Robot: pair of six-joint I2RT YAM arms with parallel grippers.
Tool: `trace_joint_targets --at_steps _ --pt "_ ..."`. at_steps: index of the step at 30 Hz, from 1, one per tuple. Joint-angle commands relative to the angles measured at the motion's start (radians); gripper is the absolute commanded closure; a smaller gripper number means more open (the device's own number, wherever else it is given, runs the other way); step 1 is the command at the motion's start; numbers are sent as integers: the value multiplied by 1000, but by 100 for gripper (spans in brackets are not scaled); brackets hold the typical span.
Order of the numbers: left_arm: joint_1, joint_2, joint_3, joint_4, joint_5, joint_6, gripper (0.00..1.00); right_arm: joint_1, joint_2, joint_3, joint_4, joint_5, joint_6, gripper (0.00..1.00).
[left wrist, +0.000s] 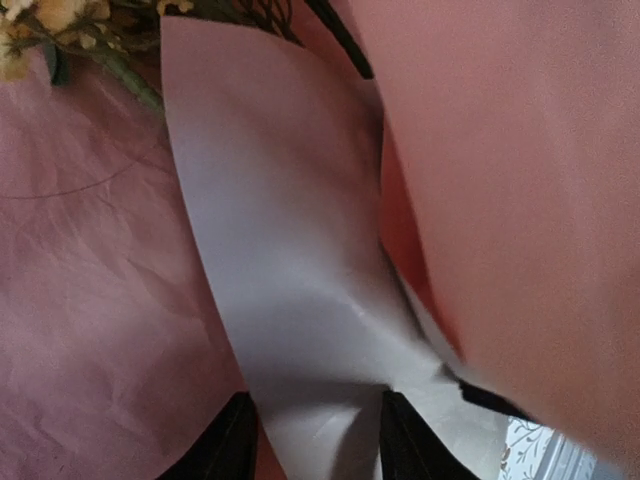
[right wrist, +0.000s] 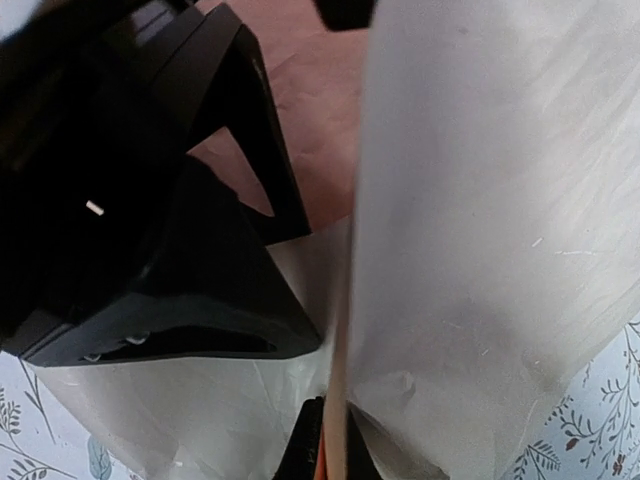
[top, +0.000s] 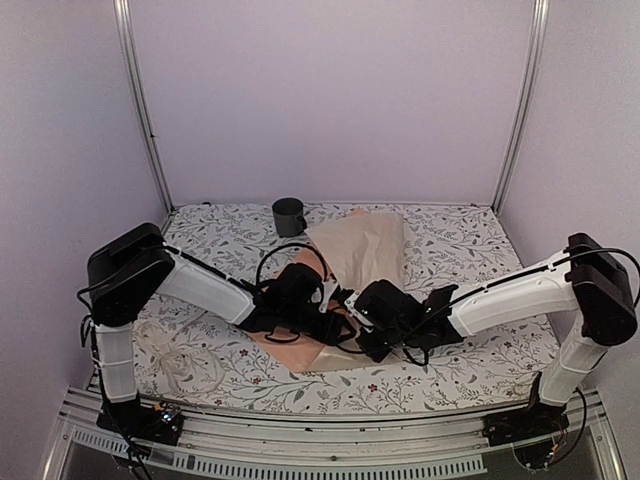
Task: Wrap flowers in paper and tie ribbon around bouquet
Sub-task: Fold the one-fourth-folded wrapping paper at the center of the board.
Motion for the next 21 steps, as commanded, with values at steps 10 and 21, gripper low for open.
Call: trace_joint_targets --at_steps 10,21 --pt "57 -290 -205 -6 -34 37 31 -5 131 -29 136 -124 16 100" --pt "164 -401 -255 157 33 -26 19 -4 157 -15 135 -115 6 100"
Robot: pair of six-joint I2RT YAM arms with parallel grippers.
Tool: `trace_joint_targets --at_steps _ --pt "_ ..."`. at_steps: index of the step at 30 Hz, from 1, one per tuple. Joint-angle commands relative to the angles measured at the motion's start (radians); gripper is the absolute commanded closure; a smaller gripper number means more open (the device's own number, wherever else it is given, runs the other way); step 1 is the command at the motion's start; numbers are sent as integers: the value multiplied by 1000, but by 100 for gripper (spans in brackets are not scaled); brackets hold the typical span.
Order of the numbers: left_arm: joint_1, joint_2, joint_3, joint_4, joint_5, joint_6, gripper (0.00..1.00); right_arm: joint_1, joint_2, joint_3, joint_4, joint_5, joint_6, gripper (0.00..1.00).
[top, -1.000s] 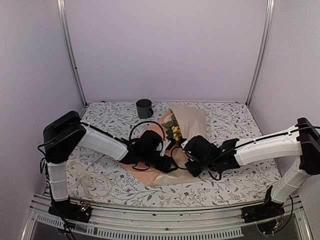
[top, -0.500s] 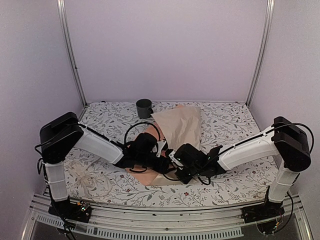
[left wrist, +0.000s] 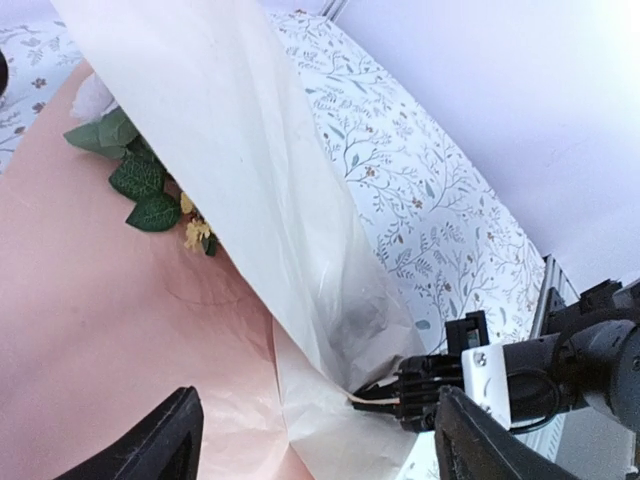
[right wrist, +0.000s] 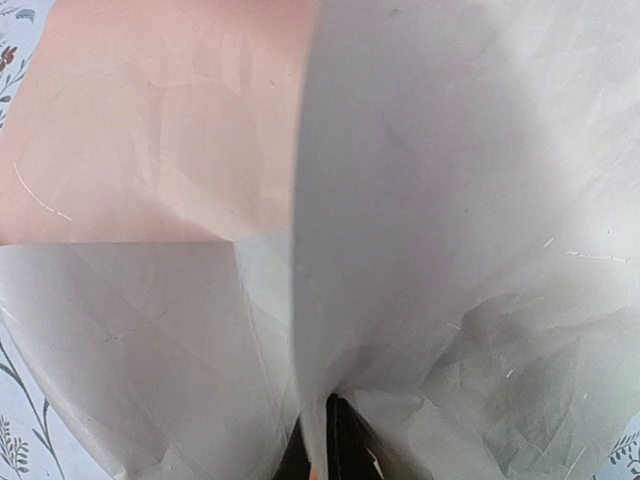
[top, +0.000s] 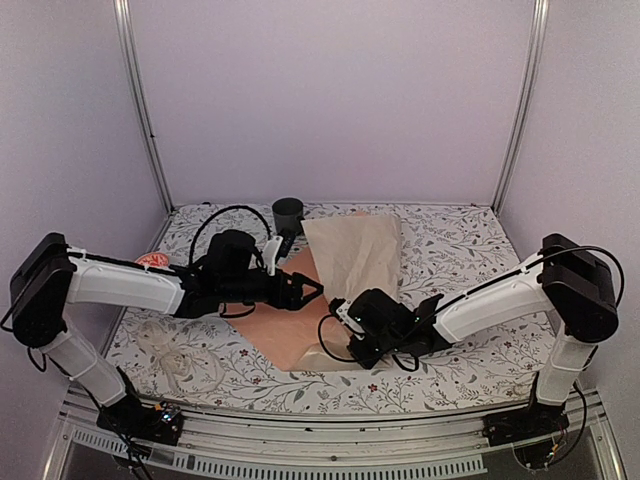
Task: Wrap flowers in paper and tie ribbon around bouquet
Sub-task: Fold the one-fourth-folded wrapping paper at the center of the board.
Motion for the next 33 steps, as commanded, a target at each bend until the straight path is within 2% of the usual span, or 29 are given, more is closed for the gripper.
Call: trace_joint_targets --at_steps 1,7,9,11,13,15,16,18,20,22,26,28,30,33 --pt "19 85 17 81 50 -58 19 -2 47 4 -19 -17 -5 100" --pt "22 267 122 104 115 -135 19 -2 40 10 -26 -19 -8 100" --pt "23 302 154 118 112 -132 24 -1 37 10 -31 -19 -14 100" --pt "23 325 183 118 113 -122 40 -2 34 14 -42 -15 -24 100" --pt "24 335 192 118 113 -108 64 -1 31 27 -70 -17 -33 100" --pt "27 336 183 116 107 -93 95 0 18 49 -115 -22 -45 100" --pt "32 336 174 113 104 -85 100 0 5 58 -139 -23 -48 97" --pt "47 343 154 98 76 -69 100 0 -41 60 -170 -22 -55 88" --pt "62 367 146 73 51 -51 100 0 -107 48 -195 -37 -60 69" --pt "73 399 150 62 60 -30 100 0 -187 31 -219 -77 -61 55" --pt "75 483 144 111 105 -33 100 -10 -396 -53 -212 -249 -52 34" --pt "75 500 136 143 118 -44 100 -52 -508 -111 -172 -365 -32 26" --pt "77 507 134 155 118 -47 100 -116 -588 -162 -105 -465 -2 25" --pt "84 511 132 159 114 -48 100 -187 -599 -190 7 -485 86 27"
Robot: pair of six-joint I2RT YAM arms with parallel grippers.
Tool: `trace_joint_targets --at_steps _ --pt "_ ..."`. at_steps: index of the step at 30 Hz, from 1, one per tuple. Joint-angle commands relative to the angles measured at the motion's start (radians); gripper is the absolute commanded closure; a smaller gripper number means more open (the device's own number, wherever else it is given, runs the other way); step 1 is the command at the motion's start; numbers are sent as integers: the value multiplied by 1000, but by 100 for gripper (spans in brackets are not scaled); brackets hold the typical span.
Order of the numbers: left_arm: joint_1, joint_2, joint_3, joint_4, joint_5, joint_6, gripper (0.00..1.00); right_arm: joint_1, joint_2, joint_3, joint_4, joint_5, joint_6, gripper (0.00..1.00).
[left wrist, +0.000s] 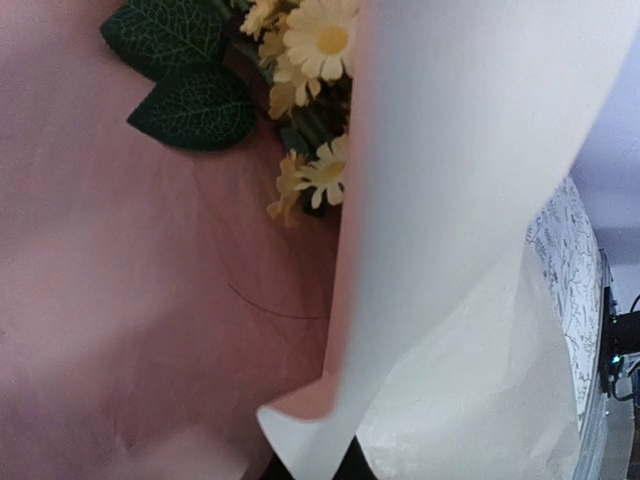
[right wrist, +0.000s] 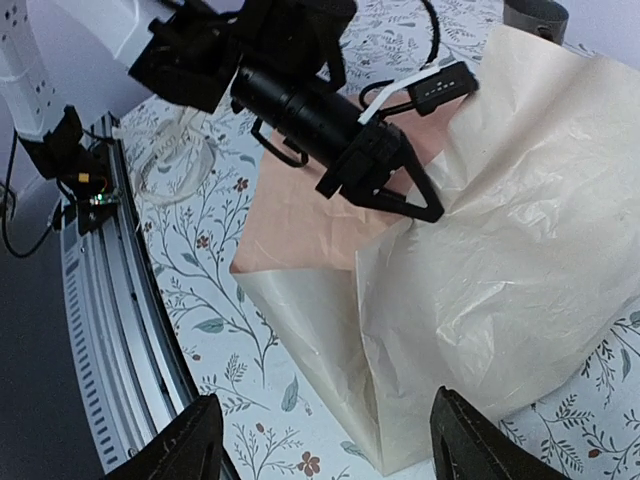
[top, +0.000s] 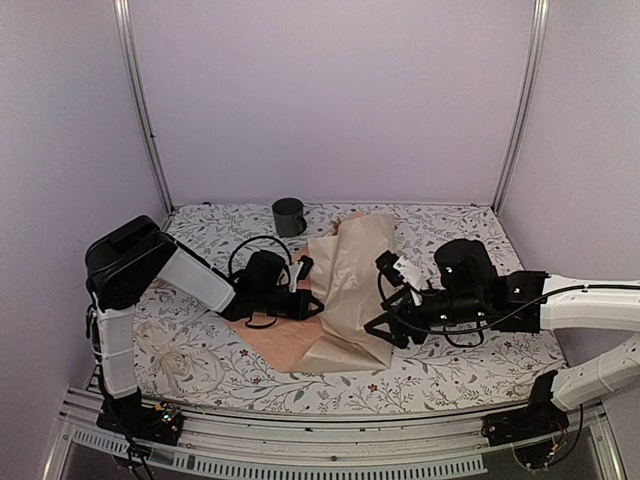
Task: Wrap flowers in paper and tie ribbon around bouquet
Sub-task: Fold the one-fourth-folded wrapping paper at the center of the board, then press the fold line of the 2/3-folded wrapping paper.
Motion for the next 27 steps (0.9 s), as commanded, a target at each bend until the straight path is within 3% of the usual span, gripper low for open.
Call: trace_joint_targets --at_steps 1,3,6,11,16,24,25,27 --pt "13 26 -18 4 11 7 100 -95 24 -47 162 -133 139 29" --pt "17 26 -14 6 16 7 100 -99 144 -10 174 -126 181 37" --pt "20 11 -8 6 24 19 100 -105 306 36 134 -56 229 57" --pt "31 -30 54 -79 -5 86 100 -108 480 19 113 -9 227 71" --pt "76 -33 68 -117 -42 71 100 -72 490 -44 93 52 237 70" --pt "88 45 51 -77 -12 15 100 -44 447 -111 87 1 245 70" --pt "88 45 54 -81 -17 15 94 -45 434 -112 87 -5 244 69" --pt "90 7 65 -99 -32 29 68 -44 430 -99 81 -4 244 69"
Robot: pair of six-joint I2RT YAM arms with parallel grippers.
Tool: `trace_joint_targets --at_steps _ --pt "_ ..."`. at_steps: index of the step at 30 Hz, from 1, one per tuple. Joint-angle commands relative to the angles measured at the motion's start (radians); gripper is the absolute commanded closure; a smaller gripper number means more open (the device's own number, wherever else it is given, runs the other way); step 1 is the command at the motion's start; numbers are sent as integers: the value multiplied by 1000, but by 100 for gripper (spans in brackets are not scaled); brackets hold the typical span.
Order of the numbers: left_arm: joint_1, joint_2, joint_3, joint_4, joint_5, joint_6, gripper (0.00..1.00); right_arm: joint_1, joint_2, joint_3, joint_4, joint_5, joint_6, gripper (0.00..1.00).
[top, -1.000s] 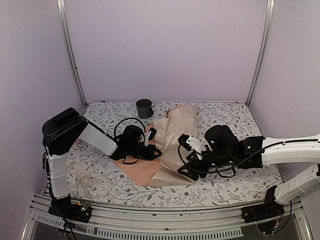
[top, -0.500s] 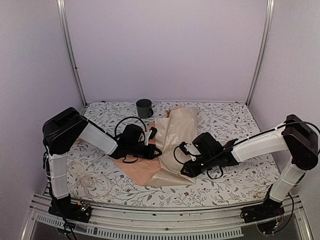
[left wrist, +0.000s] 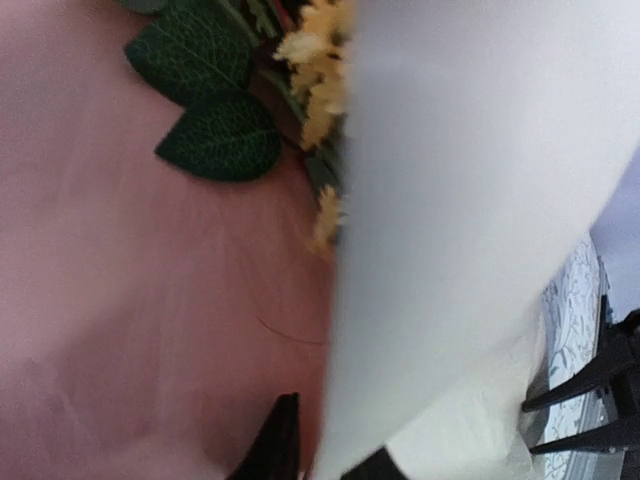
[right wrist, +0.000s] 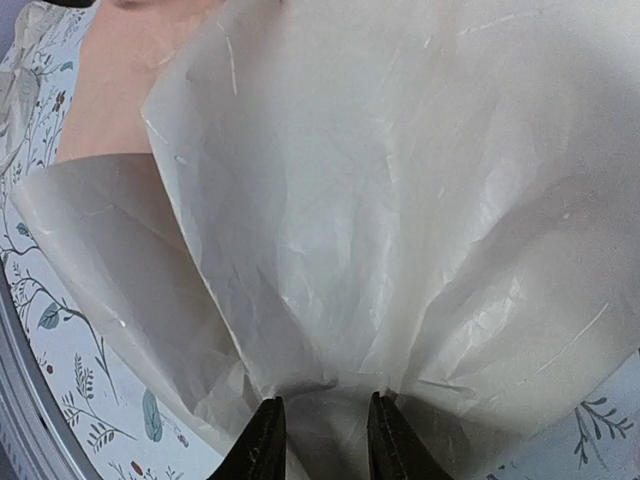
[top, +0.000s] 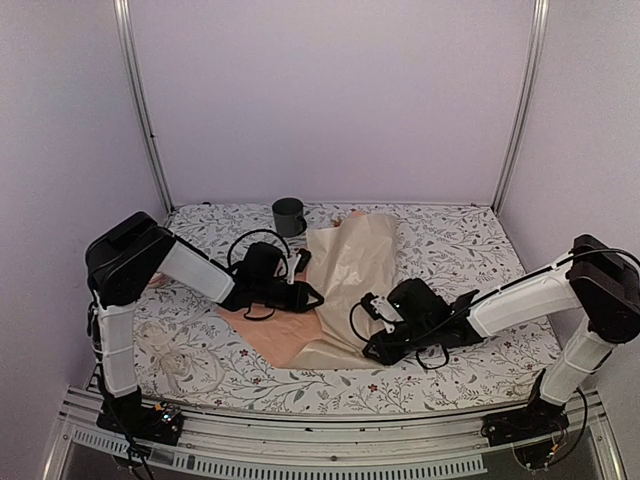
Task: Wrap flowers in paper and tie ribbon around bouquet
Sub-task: Press the fold line of the 2/3-folded wrapping paper.
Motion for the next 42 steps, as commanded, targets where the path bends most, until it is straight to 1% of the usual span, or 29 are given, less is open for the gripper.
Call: trace_joint_targets --at_steps 1,3,4,6,8,10,11,13,15,17,18,21,24,27,30,32,35,39,41,42 --pt "37 -47 13 -53 -83 18 58 8 -3 -25 -138 -18 22 69" --pt "36 -160 22 -97 -167 53 44 6 17 -11 -137 -18 29 70" --pt "35 -214 28 -139 -208 71 39 4 28 -4 -138 -26 37 69" --pt "28 -321 40 -217 -282 110 36 1 46 10 -138 -48 49 70" --pt "-14 -419 40 -293 -349 142 39 -1 58 23 -141 -63 63 70" --pt "-100 -498 14 -339 -386 156 49 -7 66 32 -148 -75 89 71" --pt "-161 -524 -22 -339 -370 150 57 -11 66 33 -149 -85 106 71" --pt "-248 -534 -89 -289 -286 100 69 -19 63 33 -142 -109 143 72" --pt "-305 -480 -113 -261 -190 43 82 -23 59 33 -131 -140 170 72" --pt "-340 -397 -96 -277 -150 24 96 -30 55 27 -109 -174 198 73" --pt "-351 -357 -87 -287 -148 18 100 -34 54 26 -103 -186 207 73" --pt "-366 -285 -52 -304 -130 18 100 -39 56 26 -103 -190 219 74" --pt "-368 -240 -15 -409 -138 33 100 -44 62 17 -103 -185 231 75" --pt "-370 -219 -74 -471 -127 29 100 -49 70 8 -103 -174 238 75" --pt "-370 -209 -154 -540 -156 -2 100 -48 82 6 -108 -173 237 75" --pt "-373 -265 -231 -537 -149 -48 100 -48 81 1 -116 -163 238 75" --pt "-380 -403 -349 -545 -175 -124 100 -48 86 1 -131 -152 233 75" --pt "-372 -560 -453 -597 -216 -165 99 -47 95 13 -154 -141 212 75" --pt "-337 -639 -478 -619 -222 -172 96 -48 89 20 -170 -127 197 75" --pt "-312 -679 -476 -632 -230 -170 91 -46 85 22 -176 -122 192 75"
